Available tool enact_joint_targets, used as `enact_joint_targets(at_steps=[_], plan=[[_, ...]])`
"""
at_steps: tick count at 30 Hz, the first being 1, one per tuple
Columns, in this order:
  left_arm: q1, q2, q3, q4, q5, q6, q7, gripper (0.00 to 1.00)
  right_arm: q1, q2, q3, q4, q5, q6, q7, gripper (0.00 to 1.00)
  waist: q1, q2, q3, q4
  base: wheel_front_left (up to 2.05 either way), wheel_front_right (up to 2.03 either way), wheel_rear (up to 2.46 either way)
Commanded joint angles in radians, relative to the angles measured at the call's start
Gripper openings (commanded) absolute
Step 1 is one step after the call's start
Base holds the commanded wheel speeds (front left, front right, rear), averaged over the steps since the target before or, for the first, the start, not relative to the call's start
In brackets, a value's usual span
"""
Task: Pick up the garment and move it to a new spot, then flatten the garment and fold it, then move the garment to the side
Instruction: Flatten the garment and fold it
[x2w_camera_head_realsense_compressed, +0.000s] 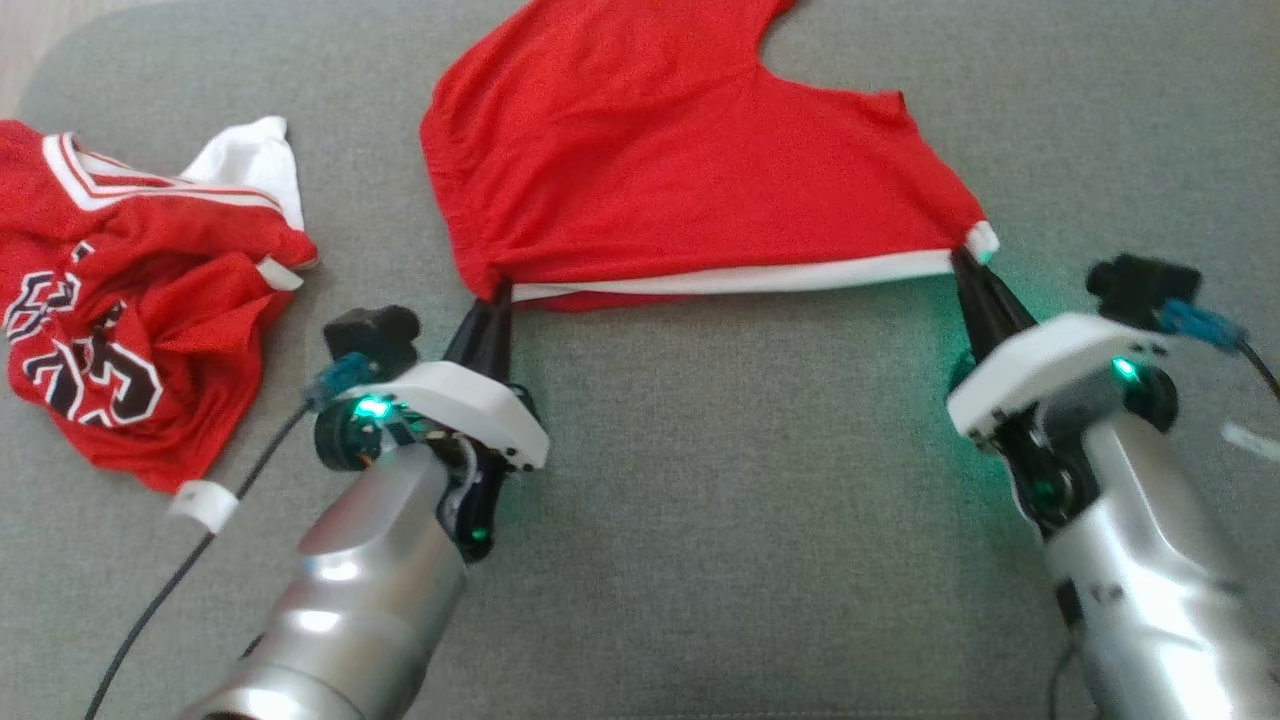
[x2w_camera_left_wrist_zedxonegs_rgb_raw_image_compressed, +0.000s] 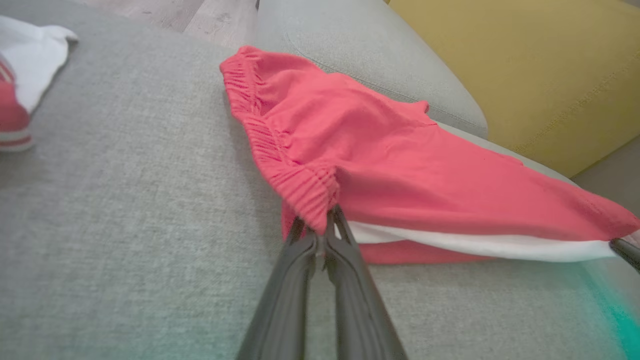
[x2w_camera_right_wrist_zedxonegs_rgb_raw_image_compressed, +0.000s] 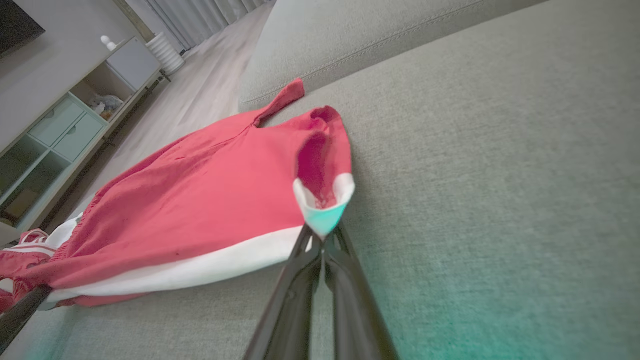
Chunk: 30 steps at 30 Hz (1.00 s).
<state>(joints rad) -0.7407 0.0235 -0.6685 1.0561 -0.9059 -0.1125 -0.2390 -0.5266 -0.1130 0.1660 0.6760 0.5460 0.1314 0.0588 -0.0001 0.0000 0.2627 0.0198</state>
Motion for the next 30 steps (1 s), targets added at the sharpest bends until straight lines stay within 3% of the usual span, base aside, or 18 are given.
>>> enact_joint_targets(at_steps=[1,5,8,9,14,19,24,27,30], plan=[[-0.008,0.027,0.007,-0.042,0.013,0.016,-0.017,0.0,0.03,-0.017,0.023,-0.067,0.015,-0.001,-0.021,0.0,0.0001,0.0,-0.007,0.005,0.0,0.0,0.0],[0.05,0.04,0.002,-0.177,0.105,0.06,-0.022,0.0,0.176,-0.058,0.011,-0.234,0.037,-0.001,-0.019,0.0,0.0001,0.0,-0.038,0.012,0.0,0.0,0.0],[0.142,0.084,0.012,-0.33,0.158,0.096,-0.022,0.0,0.319,-0.077,-0.043,-0.401,0.028,-0.001,0.043,0.0,0.0001,0.0,-0.065,0.012,0.0,0.0,0.0],[0.217,0.126,0.004,-0.448,0.177,0.133,-0.018,0.0,0.416,-0.072,-0.097,-0.535,0.007,-0.001,0.105,0.0,0.0001,0.0,-0.079,0.007,0.0,0.0,0.0],[0.411,0.255,-0.004,-0.883,0.176,0.264,0.11,0.0,0.642,0.004,-0.244,-0.897,-0.046,-0.001,0.314,0.0,0.0001,0.0,-0.094,0.006,0.0,0.0,0.0],[0.563,0.383,-0.015,-1.291,0.185,0.408,0.265,0.0,0.753,0.054,-0.349,-1.169,-0.08,-0.001,0.476,0.0,0.0001,0.0,-0.093,0.006,0.0,0.0,0.0],[0.605,0.431,-0.021,-1.453,0.203,0.477,0.334,0.0,0.751,0.062,-0.39,-1.263,-0.103,-0.001,0.546,0.0,0.0001,0.0,-0.088,0.01,0.0,0.0,0.0],[0.594,0.425,-0.024,-1.447,0.188,0.472,0.353,0.0,0.712,0.062,-0.378,-1.244,-0.098,-0.001,0.566,0.0,0.0001,0.0,-0.076,0.017,0.0,0.0,0.0],[0.558,0.401,-0.026,-1.393,0.154,0.439,0.368,0.0,0.628,0.062,-0.344,-1.193,-0.09,-0.001,0.585,0.0,0.0001,0.0,-0.051,0.028,0.0,0.0,0.0]])
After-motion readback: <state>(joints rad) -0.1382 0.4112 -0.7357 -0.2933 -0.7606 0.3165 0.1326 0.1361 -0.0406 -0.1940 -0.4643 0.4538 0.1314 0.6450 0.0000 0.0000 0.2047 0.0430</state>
